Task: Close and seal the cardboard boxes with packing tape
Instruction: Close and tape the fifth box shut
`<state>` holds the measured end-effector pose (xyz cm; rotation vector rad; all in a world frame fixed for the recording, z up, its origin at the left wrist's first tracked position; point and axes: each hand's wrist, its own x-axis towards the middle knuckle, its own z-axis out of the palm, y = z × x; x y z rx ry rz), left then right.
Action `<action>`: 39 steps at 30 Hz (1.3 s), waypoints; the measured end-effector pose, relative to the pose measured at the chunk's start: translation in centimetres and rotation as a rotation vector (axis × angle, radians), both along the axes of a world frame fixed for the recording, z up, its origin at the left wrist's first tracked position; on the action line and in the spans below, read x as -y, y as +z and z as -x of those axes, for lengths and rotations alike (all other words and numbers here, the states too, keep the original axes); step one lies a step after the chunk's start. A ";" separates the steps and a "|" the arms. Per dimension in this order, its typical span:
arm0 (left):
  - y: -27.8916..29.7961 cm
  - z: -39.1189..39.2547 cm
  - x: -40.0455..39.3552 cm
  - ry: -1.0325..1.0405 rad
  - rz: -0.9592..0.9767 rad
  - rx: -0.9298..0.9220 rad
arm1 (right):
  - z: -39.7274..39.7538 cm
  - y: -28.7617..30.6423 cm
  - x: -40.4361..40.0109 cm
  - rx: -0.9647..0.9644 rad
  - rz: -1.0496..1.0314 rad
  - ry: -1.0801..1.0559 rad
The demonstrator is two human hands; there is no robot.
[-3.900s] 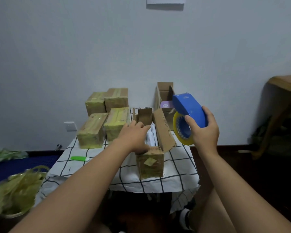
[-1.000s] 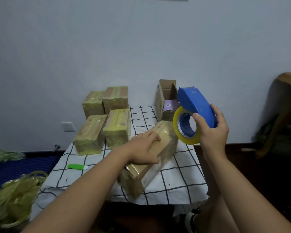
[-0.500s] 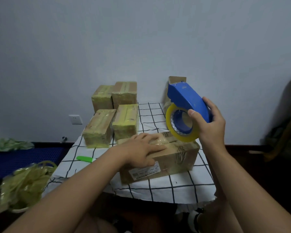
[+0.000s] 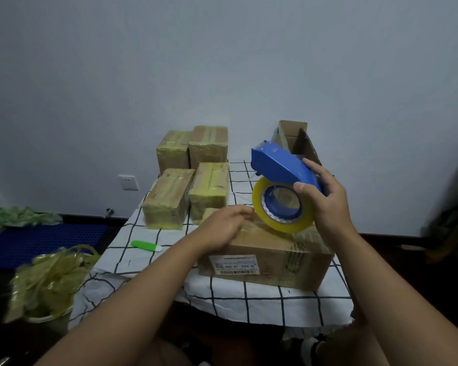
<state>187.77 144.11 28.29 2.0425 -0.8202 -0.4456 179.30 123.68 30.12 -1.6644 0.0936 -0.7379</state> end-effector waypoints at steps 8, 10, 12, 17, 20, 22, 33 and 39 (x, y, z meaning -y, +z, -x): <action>1.3 -2.3 1.0 0.299 0.360 -0.581 | -0.2 -1.2 -0.3 -0.035 0.008 0.118; 1.5 -2.4 1.1 0.316 0.341 -0.602 | -0.2 -1.3 -0.2 -0.040 0.024 0.127; 1.6 -2.3 1.0 0.328 0.367 -0.617 | -0.2 -1.3 -0.2 -0.040 0.021 0.128; 2.3 -2.5 0.5 0.346 0.485 -0.722 | -0.2 -1.3 0.0 -0.051 0.023 0.135; 2.5 -3.0 0.0 0.338 0.484 -0.767 | -0.3 -1.2 -0.1 -0.053 0.040 0.144; 2.8 -3.3 -0.5 0.333 0.476 -0.788 | -0.3 -1.1 -0.1 -0.053 0.053 0.149; 5.2 -5.8 -4.8 0.409 0.237 -0.397 | -1.3 1.9 0.1 -0.195 0.278 0.252; 3.6 -6.0 -7.5 0.450 0.235 -0.430 | -1.0 3.6 0.9 -0.302 0.392 0.318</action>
